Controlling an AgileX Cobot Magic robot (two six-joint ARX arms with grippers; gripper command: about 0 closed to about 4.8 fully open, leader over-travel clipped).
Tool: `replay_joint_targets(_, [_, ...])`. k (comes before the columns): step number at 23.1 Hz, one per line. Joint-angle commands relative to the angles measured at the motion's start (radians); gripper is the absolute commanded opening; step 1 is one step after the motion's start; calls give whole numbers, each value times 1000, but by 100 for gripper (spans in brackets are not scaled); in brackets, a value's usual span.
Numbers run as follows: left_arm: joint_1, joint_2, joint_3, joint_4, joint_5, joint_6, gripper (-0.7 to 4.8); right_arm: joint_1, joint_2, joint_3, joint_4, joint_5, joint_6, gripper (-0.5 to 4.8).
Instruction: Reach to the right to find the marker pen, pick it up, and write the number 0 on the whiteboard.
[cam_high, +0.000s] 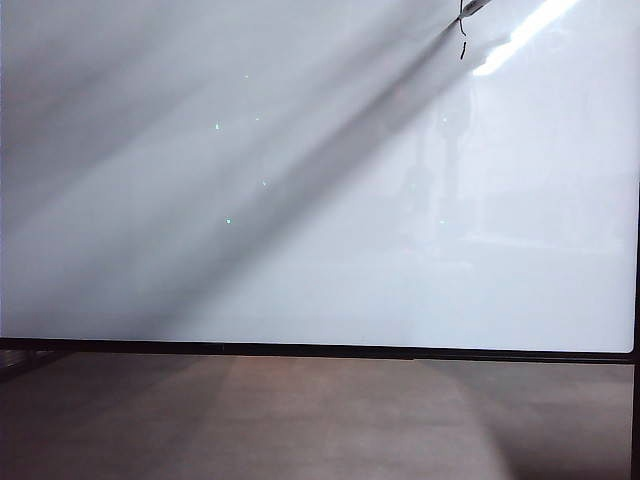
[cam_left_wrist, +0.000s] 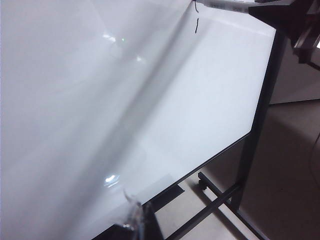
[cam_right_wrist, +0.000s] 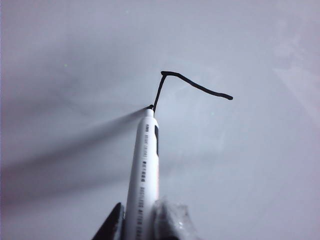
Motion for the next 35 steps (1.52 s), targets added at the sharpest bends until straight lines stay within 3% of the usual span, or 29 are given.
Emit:
replay_joint_targets(1, [0, -4, 2, 19, -2, 14, -5, 1, -3, 6, 16, 11, -3, -6])
replay_joint_targets(35, [0, -4, 2, 16, -2, 27, -5, -38, 42, 3, -89, 51, -2, -6])
